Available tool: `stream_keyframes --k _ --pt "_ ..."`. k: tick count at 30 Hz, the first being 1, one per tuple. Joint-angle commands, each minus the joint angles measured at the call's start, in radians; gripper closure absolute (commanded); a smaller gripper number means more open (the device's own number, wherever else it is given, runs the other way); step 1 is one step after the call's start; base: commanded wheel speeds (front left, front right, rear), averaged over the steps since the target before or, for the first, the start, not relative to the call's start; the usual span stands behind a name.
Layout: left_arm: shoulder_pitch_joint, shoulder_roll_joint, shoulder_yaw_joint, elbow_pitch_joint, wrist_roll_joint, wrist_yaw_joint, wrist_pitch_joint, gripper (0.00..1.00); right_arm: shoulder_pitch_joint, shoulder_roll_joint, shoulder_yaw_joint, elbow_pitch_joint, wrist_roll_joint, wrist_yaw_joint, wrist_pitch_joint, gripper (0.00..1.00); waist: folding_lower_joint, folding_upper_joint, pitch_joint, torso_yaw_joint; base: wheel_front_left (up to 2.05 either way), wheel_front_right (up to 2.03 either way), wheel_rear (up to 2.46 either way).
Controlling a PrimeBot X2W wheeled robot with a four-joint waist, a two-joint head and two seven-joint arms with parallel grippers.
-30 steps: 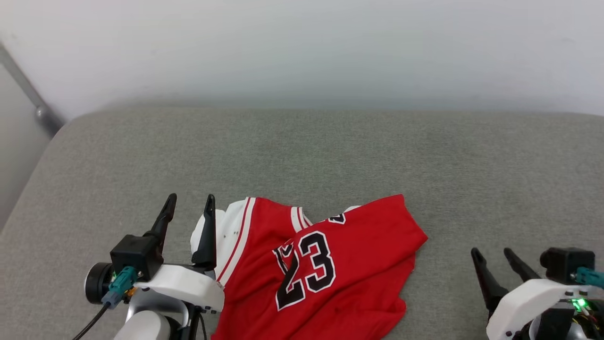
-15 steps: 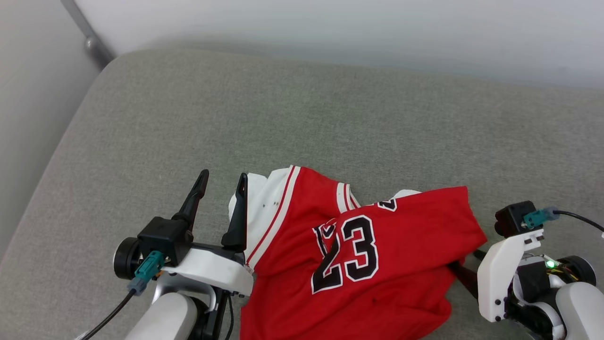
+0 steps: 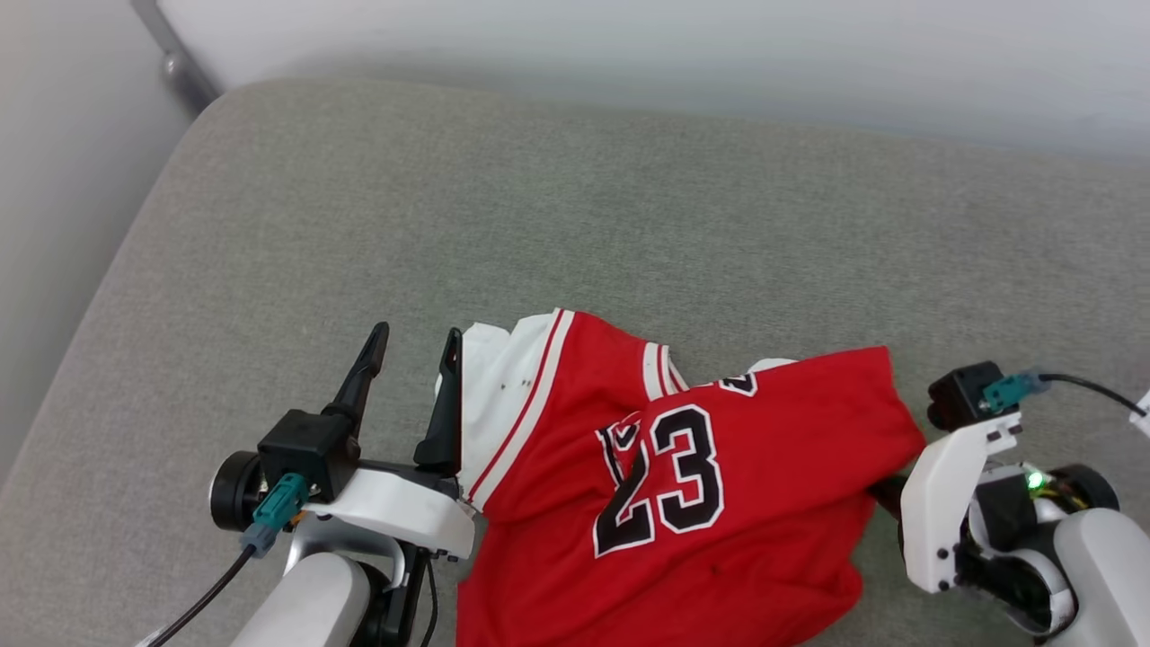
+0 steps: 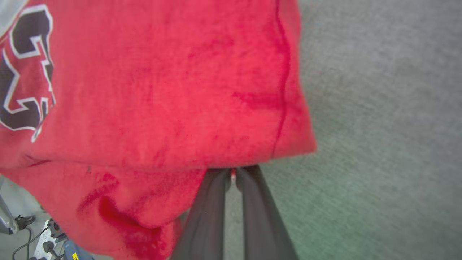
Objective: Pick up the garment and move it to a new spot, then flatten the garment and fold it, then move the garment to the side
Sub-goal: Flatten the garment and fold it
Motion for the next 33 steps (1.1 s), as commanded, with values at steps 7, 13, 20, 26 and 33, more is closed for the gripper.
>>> stream_keyframes --k 7,13,20,26,33 --pt "0.027 0.021 0.003 0.002 -0.006 0.002 0.006 0.0 0.011 -0.033 -0.125 -0.112 -0.074 0.0 -0.103 1.0 -0.0001 0.0 -0.061 -0.076 0.0 0.0 0.0" --pt "0.059 0.039 0.008 -0.008 -0.017 0.012 0.023 0.0 0.186 0.034 -0.315 -0.23 -0.142 0.0 -0.074 1.0 -0.0001 0.0 -0.1 -0.145 0.0 0.0 0.0" --pt "0.089 0.058 0.018 -0.022 -0.026 0.026 0.038 0.0 0.446 0.195 -0.436 -0.337 -0.181 0.0 0.006 1.0 -0.0001 0.0 -0.115 -0.196 0.0 0.0 0.0" --pt "0.114 0.073 0.028 -0.037 -0.035 0.043 0.05 0.0 0.55 0.267 -0.428 -0.307 -0.177 0.0 -0.025 0.02 -0.0001 0.0 -0.127 -0.22 0.0 0.0 0.0" --pt "0.144 0.077 0.033 -0.049 -0.046 0.061 0.052 0.0 0.468 0.247 -0.456 -0.301 -0.218 0.0 -0.26 0.0 -0.0001 0.0 -0.151 -0.228 0.0 0.0 0.0"
